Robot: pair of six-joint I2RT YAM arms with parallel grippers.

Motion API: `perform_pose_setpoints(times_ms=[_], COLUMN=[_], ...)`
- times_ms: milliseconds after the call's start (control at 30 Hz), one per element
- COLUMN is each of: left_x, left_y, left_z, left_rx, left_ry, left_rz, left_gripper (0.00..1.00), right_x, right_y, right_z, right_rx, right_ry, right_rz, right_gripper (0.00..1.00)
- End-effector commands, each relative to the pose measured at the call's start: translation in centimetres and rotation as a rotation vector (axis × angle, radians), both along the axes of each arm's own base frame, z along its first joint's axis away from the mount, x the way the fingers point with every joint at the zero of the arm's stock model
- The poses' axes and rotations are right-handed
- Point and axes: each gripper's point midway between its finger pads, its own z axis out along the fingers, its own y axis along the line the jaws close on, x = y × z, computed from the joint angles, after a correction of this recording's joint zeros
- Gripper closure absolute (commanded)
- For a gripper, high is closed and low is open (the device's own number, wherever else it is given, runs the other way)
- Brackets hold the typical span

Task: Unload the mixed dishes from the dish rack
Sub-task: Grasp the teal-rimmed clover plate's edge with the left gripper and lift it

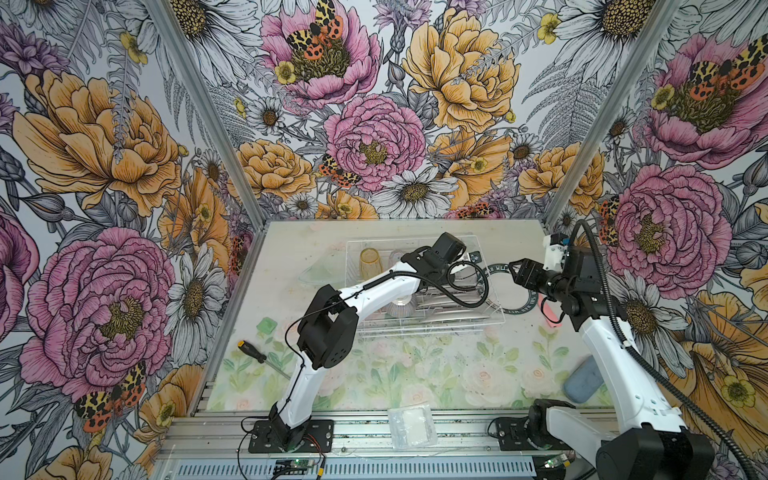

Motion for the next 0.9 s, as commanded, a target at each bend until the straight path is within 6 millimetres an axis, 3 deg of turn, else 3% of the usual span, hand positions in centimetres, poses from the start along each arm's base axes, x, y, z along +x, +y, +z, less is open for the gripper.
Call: perform_pose_setpoints(times_ms=[0, 433, 767, 800, 867], left_x=[0.8, 0.3, 0.0, -0.6, -1.1], left_y=[0.3, 2.0, 4.7, 5.4, 6.0], left_z=[4.2, 10.0, 16.3, 18.2, 19.7], left_rx=[-0.095, -0.221, -0.452, -0.505, -0.574], left_ry=[-0.080, -0.118, -0.090, -0.094, -0.069], left_rz=[0.036, 0.073, 0.112, 0.106, 0.101], left_gripper=[0.95, 0.95, 0.95, 0.95, 0.95], right_x=[0.4, 0.1, 0.1, 0.1, 0.0], right_y=[0.3, 0.5, 1.0, 1.1, 1.5], right_z=[0.6, 1.0, 1.4, 1.4, 1.7], right_rx=[-0.001, 0.007, 0.024, 0.025, 0.034], right_ry=[-0.033, -0.045, -0.059, -0.063, -0.077], right_rz=[0.019, 0.026, 0.048, 0.054, 0.074], right_gripper=[0.30, 0.30, 0.30, 0.31, 0.31])
